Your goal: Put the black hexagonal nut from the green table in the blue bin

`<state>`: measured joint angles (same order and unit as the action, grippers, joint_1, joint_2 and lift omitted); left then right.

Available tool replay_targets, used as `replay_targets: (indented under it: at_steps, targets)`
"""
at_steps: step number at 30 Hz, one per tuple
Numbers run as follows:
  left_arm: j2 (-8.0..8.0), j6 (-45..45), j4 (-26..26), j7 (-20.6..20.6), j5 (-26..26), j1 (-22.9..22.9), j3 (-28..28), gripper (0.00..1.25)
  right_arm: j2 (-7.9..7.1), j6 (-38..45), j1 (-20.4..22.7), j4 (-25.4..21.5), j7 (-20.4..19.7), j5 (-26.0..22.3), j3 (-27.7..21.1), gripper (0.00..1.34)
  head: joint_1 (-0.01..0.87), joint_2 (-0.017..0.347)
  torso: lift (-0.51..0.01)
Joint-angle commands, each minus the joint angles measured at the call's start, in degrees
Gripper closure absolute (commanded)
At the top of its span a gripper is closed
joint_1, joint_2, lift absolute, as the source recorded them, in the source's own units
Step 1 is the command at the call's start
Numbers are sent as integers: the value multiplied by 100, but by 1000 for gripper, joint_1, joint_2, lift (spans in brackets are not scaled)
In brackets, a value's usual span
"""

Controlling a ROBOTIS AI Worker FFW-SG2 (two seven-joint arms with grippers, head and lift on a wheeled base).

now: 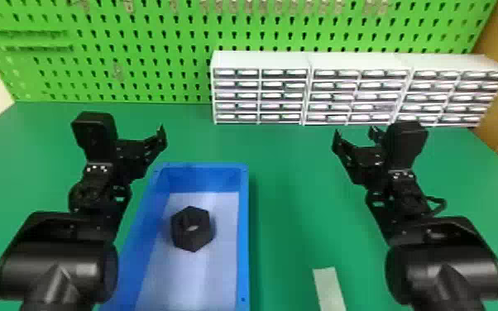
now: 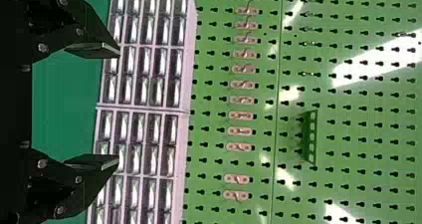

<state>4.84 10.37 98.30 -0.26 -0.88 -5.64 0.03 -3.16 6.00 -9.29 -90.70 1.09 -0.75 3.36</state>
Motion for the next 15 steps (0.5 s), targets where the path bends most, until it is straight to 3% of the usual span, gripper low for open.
replay_targets:
  at_steps: [1, 15]
  targets:
    - [0, 0, -4, 0, -70, -68, -20, 248, 26, 16, -20, 0, -3, 13, -11, 506, 686, 51, -96]
    - [-9, -105, -4, 149, -114, -33, -38, 248, 79, 104, -11, -18, 6, 13, -20, 506, 686, 51, -96]
